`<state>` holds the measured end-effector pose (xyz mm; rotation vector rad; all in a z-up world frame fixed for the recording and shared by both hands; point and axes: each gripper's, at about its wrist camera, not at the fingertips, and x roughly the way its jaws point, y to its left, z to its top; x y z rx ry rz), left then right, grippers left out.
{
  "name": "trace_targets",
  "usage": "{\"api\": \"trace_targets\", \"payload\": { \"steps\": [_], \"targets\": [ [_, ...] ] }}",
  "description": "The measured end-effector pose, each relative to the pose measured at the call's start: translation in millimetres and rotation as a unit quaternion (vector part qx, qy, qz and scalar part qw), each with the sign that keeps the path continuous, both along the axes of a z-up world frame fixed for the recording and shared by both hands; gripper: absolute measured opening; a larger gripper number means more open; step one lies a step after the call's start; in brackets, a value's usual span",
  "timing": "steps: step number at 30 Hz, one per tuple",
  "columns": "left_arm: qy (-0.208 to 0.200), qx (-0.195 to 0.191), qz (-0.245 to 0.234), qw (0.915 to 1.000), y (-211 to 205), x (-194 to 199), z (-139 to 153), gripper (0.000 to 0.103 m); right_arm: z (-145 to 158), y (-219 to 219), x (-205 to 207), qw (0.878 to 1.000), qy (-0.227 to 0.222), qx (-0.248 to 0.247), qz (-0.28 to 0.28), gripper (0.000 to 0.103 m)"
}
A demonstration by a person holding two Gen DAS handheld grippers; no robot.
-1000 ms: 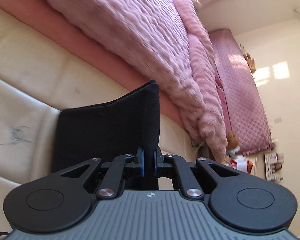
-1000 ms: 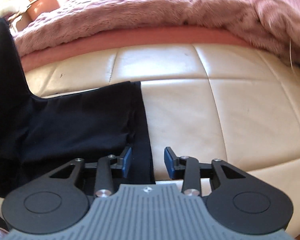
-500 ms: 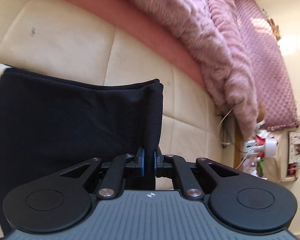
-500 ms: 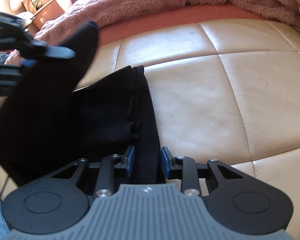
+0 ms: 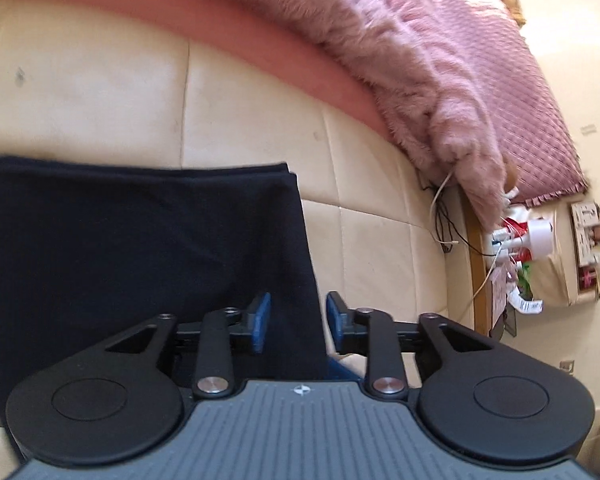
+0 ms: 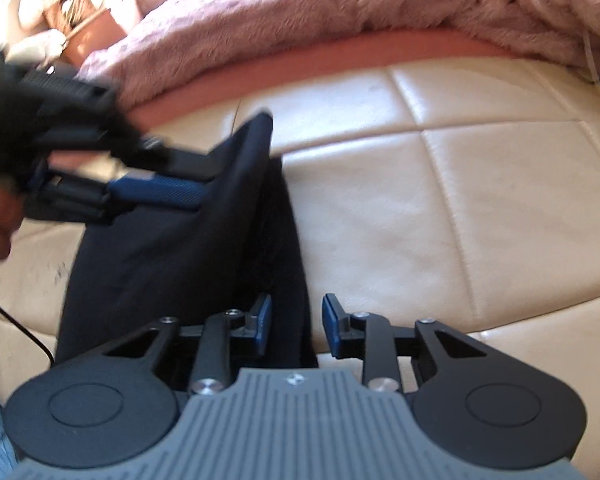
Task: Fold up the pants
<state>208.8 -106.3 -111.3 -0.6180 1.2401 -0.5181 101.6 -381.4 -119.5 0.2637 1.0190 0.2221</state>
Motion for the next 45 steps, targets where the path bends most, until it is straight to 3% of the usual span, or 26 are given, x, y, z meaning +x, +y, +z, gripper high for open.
{"api": "trace_targets", "payload": {
  "steps": [4, 8, 10, 14, 17, 18, 19, 20, 23, 26, 27, 30, 33, 35, 39, 42, 45],
  "targets": [
    [-0.049, 0.056, 0.012, 0.9972, 25, -20, 14, 0.036, 21, -15, -12, 0.999, -0.018, 0.030, -0.039, 0.025],
    [-0.068, 0.100, 0.030, 0.9922, 60, -42, 15, 0.036, 29, -16, -17, 0.997, -0.019, 0.061, -0.045, 0.027],
    [-0.074, 0.121, 0.036, 0.9892, 74, -52, 13, 0.036, 28, -14, -15, 0.996, -0.012, 0.079, -0.048, 0.035],
    [-0.076, 0.143, 0.042, 0.9858, 96, -71, 4, 0.035, 14, -13, -11, 0.993, 0.011, 0.098, -0.065, 0.037],
    [-0.066, 0.133, 0.054, 0.9874, 111, -81, -5, 0.030, 1, -16, -10, 0.988, 0.037, 0.124, -0.083, 0.036],
    [-0.061, 0.131, 0.058, 0.9879, 113, -84, -9, 0.029, -3, -17, -11, 0.986, 0.042, 0.133, -0.088, 0.031],
    [-0.058, 0.130, 0.061, 0.9880, 116, -85, -11, 0.029, -4, -18, -12, 0.984, 0.047, 0.143, -0.093, 0.013],
    [-0.058, 0.129, 0.063, 0.9879, 117, -86, -12, 0.028, -4, -17, -12, 0.983, 0.049, 0.152, -0.094, 0.009],
    [-0.061, 0.121, 0.067, 0.9885, 122, -89, -12, 0.026, 17, -7, -17, 0.984, 0.029, 0.155, -0.079, 0.005],
    [-0.074, 0.112, 0.066, 0.9887, 124, -90, -8, 0.023, 44, -1, -26, 0.977, -0.009, 0.206, -0.058, 0.005],
    [-0.077, 0.112, 0.067, 0.9885, 124, -89, -8, 0.022, 45, -1, -27, 0.978, -0.010, 0.200, -0.058, 0.005],
    [-0.084, 0.119, 0.069, 0.9869, 121, -83, -8, 0.020, 21, -5, -24, 0.989, 0.030, 0.114, -0.085, 0.004],
    [-0.094, 0.132, 0.073, 0.9841, 117, -75, -7, 0.019, -6, -5, -22, 0.989, 0.056, 0.098, -0.098, 0.005],
    [-0.108, 0.140, 0.071, 0.9816, 112, -70, -3, 0.019, -6, 2, -19, 0.992, 0.055, 0.077, -0.089, 0.008],
    [-0.137, 0.162, 0.067, 0.9749, 101, -61, 6, 0.019, 20, 13, -16, 0.998, 0.013, 0.003, -0.062, 0.030],
    [-0.152, 0.169, 0.063, 0.9717, 91, -52, 10, 0.017, 37, 20, -2, 0.999, -0.035, -0.023, -0.032, 0.030],
    [-0.161, 0.175, 0.058, 0.9695, 84, -45, 7, 0.017, 41, 38, 20, 0.997, -0.064, -0.037, -0.005, 0.020]
  ]
}}
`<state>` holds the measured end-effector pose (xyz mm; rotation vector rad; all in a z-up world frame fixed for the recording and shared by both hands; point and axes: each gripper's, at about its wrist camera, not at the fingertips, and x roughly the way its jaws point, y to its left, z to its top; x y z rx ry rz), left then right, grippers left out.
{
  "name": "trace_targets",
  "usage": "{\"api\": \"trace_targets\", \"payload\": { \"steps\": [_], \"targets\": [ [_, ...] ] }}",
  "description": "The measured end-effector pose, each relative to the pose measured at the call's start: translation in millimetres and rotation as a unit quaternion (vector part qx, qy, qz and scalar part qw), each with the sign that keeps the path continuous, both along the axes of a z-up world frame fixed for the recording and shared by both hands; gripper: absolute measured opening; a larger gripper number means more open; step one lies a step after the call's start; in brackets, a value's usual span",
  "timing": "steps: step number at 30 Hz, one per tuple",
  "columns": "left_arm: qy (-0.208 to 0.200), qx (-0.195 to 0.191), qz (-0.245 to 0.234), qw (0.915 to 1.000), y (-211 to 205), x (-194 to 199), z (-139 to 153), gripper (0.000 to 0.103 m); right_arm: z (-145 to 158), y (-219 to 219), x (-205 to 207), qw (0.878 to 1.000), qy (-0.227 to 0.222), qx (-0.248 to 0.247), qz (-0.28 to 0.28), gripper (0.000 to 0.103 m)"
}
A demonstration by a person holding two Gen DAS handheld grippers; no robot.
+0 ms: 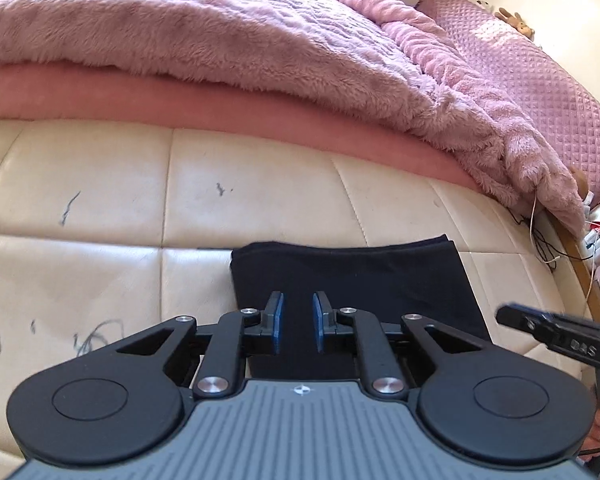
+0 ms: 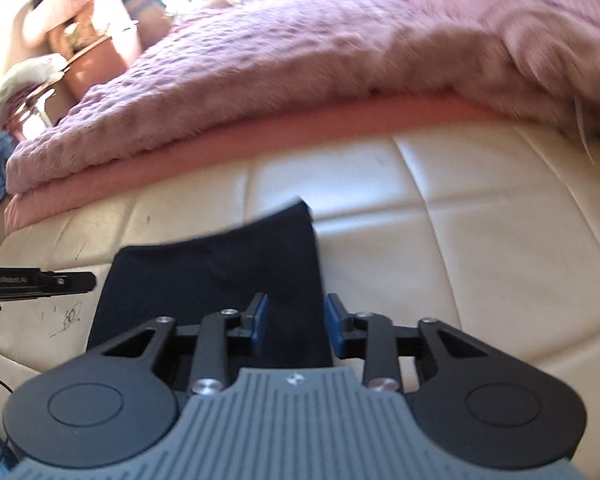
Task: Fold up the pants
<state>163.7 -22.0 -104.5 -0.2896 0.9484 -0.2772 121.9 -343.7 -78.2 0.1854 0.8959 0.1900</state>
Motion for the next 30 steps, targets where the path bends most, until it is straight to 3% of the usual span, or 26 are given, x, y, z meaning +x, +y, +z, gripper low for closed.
{"api": "trace_targets", "payload": {
  "steps": [9, 11, 17, 23, 26, 30],
  "targets": [
    [0.027, 0.002, 0.013, 0.9995, 12, 23, -34, 0.006, -30, 29, 61, 0.999, 0.009, -0.044, 0.016, 0.013],
    [0.031, 0.001, 0.011, 0.9995, 12, 25, -40, 0.006, -40, 27, 68, 0.998, 0.025, -0.048, 0.013, 0.008],
    [0.024, 0.016, 0.010, 0.9995, 6, 28, -44, 0.006, -59, 16, 71, 0.999, 0.034, -0.035, 0.009, 0.006],
    [0.006, 0.031, -0.001, 0.9995, 4, 18, -21, 0.006, -47, 19, 64, 0.999, 0.033, -0.040, 0.004, 0.008],
    [-0.007, 0.016, -0.012, 0.9998, 4, 1, -6, 0.006, -33, 22, 47, 0.999, 0.008, -0.042, 0.008, 0.012],
    [0.009, -0.010, -0.030, 0.9995, 4, -25, 0, 0.006, -19, 27, 14, 0.998, -0.003, -0.055, 0.015, 0.012]
  ]
}}
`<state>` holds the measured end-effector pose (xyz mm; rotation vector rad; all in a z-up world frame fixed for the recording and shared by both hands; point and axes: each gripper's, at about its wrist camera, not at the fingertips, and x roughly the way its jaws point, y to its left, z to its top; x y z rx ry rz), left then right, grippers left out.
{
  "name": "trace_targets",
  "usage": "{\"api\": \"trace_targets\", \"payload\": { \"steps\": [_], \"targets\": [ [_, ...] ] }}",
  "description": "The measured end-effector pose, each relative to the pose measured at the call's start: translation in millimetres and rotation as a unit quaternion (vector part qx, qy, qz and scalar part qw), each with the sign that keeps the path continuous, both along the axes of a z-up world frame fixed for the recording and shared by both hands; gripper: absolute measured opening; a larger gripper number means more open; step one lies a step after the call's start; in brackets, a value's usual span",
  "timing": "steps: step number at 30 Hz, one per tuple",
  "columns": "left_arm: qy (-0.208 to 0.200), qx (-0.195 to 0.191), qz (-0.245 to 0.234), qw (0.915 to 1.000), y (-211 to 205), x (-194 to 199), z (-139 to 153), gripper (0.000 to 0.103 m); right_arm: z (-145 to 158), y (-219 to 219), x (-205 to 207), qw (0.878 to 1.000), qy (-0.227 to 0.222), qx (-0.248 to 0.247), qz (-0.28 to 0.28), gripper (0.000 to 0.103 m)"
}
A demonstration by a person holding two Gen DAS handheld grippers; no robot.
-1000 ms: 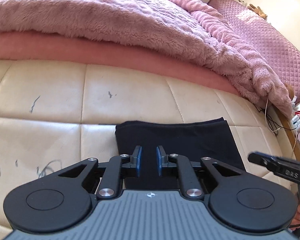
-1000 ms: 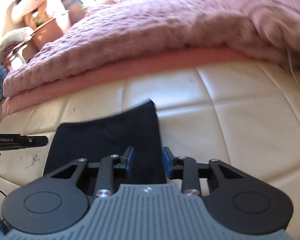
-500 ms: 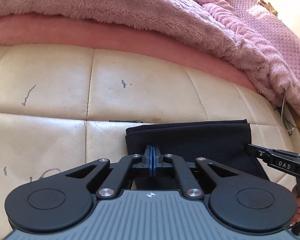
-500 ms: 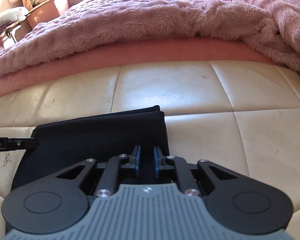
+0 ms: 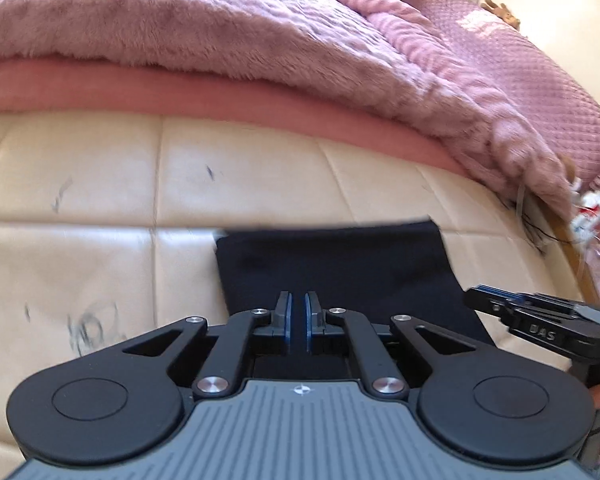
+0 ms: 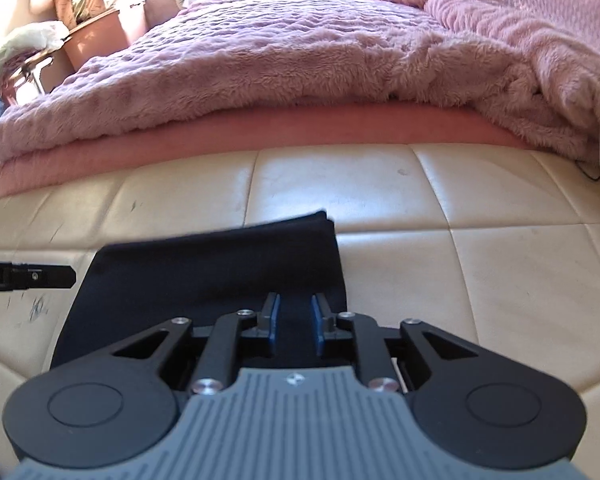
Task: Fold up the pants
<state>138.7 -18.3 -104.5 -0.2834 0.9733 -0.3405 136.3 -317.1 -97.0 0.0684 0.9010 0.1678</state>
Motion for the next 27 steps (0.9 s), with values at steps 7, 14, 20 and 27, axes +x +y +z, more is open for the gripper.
{"api": "trace_targets", "payload": {
  "steps": [7, 14, 20, 27],
  "targets": [
    [0.030, 0.007, -0.025, 0.9992, -1, -41, -13, 0.006, -5, -1, -53, 0.999, 0.026, -0.018, -0.001, 0.012],
    [0.069, 0.035, -0.020, 0.9968, 11, -55, -33, 0.007, -21, -3, -65, 0.999, 0.047, -0.016, -0.006, 0.010],
    [0.076, 0.049, -0.010, 0.9959, 20, -63, -43, 0.005, -27, -5, -62, 0.999, 0.052, -0.006, -0.012, 0.010],
    [0.061, 0.037, -0.006, 0.9974, 19, -69, -28, 0.007, -25, -5, -60, 0.998, 0.054, -0.004, -0.012, 0.011]
  ]
}}
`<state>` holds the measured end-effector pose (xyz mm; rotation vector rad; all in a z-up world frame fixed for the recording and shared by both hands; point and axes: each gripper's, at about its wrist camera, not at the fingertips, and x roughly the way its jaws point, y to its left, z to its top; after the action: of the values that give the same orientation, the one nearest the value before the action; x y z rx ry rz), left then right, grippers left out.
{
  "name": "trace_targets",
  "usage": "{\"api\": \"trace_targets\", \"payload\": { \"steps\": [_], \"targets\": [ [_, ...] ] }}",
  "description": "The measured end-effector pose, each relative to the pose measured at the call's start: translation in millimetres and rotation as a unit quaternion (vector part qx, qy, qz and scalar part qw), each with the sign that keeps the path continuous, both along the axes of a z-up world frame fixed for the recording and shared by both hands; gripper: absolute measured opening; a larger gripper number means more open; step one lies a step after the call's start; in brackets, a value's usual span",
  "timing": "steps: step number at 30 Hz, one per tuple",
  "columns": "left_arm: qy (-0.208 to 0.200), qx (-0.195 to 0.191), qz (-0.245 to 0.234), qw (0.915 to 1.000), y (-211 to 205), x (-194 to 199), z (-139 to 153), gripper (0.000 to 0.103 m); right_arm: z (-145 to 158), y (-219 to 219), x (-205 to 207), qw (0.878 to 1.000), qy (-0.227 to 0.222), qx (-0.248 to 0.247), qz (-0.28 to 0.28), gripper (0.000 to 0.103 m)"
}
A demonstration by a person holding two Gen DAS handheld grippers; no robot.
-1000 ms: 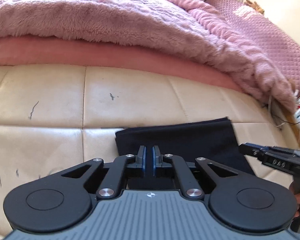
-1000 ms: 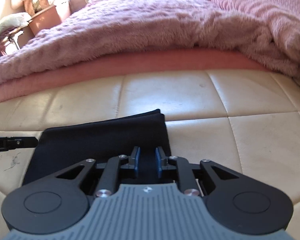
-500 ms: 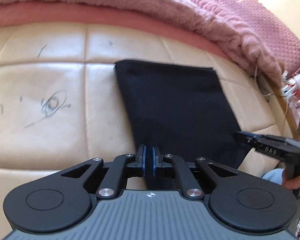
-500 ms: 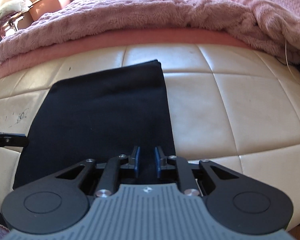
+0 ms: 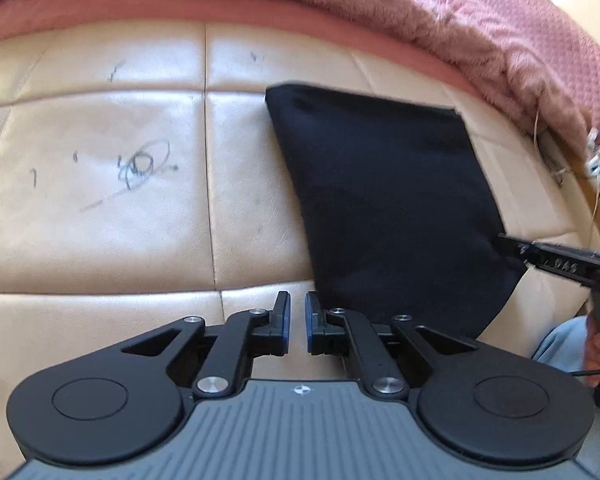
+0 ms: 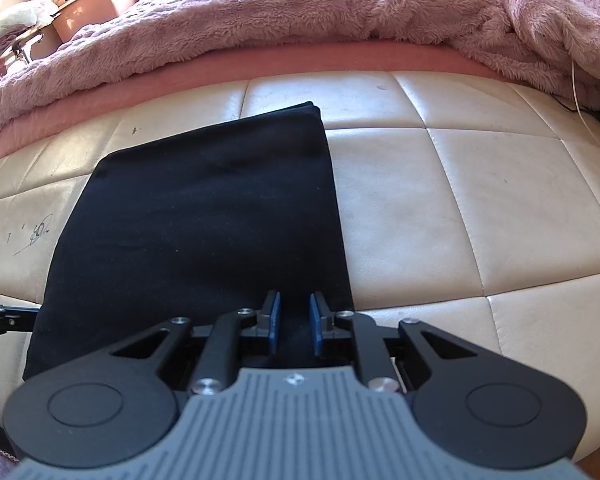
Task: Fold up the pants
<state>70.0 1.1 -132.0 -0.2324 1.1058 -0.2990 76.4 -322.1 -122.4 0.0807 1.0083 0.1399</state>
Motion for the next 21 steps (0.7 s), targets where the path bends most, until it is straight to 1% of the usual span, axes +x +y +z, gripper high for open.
{"api": "trace_targets", "payload": {
  "steps": [2, 3, 4, 5, 6, 7, 8, 10, 11, 13, 14, 15, 16, 19, 21],
  "targets": [
    [-0.014, -0.001, 0.003, 0.9999, 1, 0, 6, 0.013, 2, -2, 1, 1.000, 0.001, 0.005, 0.000, 0.012],
    [-0.019, -0.004, 0.007, 0.9998, 3, 0, 10, 0.020, 4, -4, 2, 1.000, 0.001, 0.010, 0.000, 0.014],
    [-0.023, -0.009, 0.011, 0.9996, 4, 1, 13, 0.026, 6, -6, 2, 1.000, 0.000, 0.017, 0.000, 0.021],
    [-0.027, -0.014, 0.017, 0.9994, 5, 2, 15, 0.029, 9, -9, 1, 1.000, -0.004, 0.027, 0.000, 0.026],
    [-0.029, -0.021, 0.024, 0.9991, 7, 4, 18, 0.037, 13, -11, 1, 0.999, -0.009, 0.032, -0.002, 0.033],
    [-0.032, -0.025, 0.030, 0.9987, 8, 6, 20, 0.047, 16, -13, 1, 0.999, -0.014, 0.033, -0.005, 0.036],
    [-0.034, -0.030, 0.037, 0.9983, 9, 8, 21, 0.050, 19, -16, 1, 0.999, -0.020, 0.033, -0.008, 0.037],
    [-0.039, -0.037, 0.050, 0.9973, 9, 13, 24, 0.064, 24, -23, 2, 0.999, -0.028, 0.041, -0.014, 0.045],
    [-0.040, -0.041, 0.054, 0.9969, 9, 16, 24, 0.067, 25, -28, 3, 0.998, -0.029, 0.047, -0.019, 0.048],
    [-0.043, -0.058, 0.065, 0.9952, 10, 21, 24, 0.077, 25, -37, 6, 0.998, -0.028, 0.057, -0.031, 0.053],
    [-0.045, -0.072, 0.073, 0.9938, 10, 24, 23, 0.080, 25, -41, 8, 0.997, -0.027, 0.062, -0.037, 0.055],
    [-0.043, -0.079, 0.079, 0.9928, 11, 27, 22, 0.083, 24, -44, 9, 0.996, -0.025, 0.069, -0.042, 0.058],
    [-0.039, -0.083, 0.085, 0.9921, 10, 30, 20, 0.084, 23, -47, 11, 0.996, -0.023, 0.077, -0.045, 0.060],
    [-0.025, -0.068, 0.094, 0.9929, 4, 43, 14, 0.085, 19, -50, 16, 0.994, -0.025, 0.093, -0.054, 0.060],
    [-0.021, -0.065, 0.100, 0.9927, 1, 49, 10, 0.085, 16, -50, 20, 0.993, -0.025, 0.098, -0.056, 0.060]
  ]
}}
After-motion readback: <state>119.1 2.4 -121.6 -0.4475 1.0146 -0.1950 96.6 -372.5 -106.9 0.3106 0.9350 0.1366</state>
